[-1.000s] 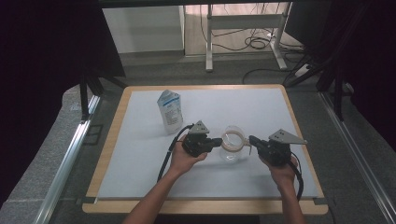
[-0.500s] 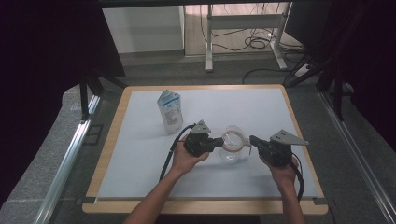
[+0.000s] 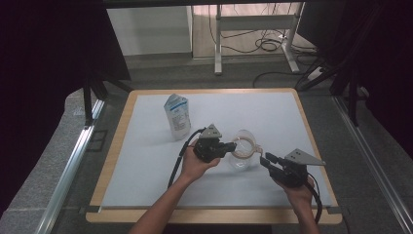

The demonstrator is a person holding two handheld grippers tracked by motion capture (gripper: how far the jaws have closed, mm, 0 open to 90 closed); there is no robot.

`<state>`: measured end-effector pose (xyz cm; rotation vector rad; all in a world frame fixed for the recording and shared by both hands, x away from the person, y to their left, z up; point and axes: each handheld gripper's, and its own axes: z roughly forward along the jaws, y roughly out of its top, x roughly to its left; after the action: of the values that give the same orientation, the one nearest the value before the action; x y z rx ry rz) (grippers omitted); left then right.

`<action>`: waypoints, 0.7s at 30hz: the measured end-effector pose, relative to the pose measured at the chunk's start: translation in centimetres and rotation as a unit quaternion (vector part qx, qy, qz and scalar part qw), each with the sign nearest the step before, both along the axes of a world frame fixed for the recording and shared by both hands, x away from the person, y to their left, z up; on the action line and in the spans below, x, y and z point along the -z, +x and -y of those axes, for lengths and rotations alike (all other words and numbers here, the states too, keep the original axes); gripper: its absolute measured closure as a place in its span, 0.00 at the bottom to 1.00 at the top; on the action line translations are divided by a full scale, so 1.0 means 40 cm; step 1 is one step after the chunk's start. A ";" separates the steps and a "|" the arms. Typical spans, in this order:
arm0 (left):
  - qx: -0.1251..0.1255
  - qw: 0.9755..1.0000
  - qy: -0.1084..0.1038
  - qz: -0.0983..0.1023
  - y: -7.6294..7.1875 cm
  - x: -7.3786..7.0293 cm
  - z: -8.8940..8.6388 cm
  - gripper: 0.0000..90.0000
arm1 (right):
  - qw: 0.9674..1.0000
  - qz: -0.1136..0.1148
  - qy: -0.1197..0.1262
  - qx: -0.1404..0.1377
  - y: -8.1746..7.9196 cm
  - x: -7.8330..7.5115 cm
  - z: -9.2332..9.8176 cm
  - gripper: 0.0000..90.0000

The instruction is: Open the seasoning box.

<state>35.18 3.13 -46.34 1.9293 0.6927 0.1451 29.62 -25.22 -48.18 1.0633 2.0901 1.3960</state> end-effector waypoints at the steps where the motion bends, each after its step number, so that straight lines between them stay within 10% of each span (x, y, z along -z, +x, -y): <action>1: 0.001 1.000 0.001 0.002 0.000 -0.002 0.002 1.00 | 1.000 -0.002 0.000 0.002 -0.002 0.005 0.001 0.72; 21: 0.020 1.000 0.008 0.020 0.000 -0.048 0.078 1.00 | 0.999 -0.039 -0.001 0.012 0.006 0.058 0.030 0.61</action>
<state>35.16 0.00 -44.43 1.9486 0.6272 0.1641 29.87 -26.41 -50.49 1.1562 2.1247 1.3618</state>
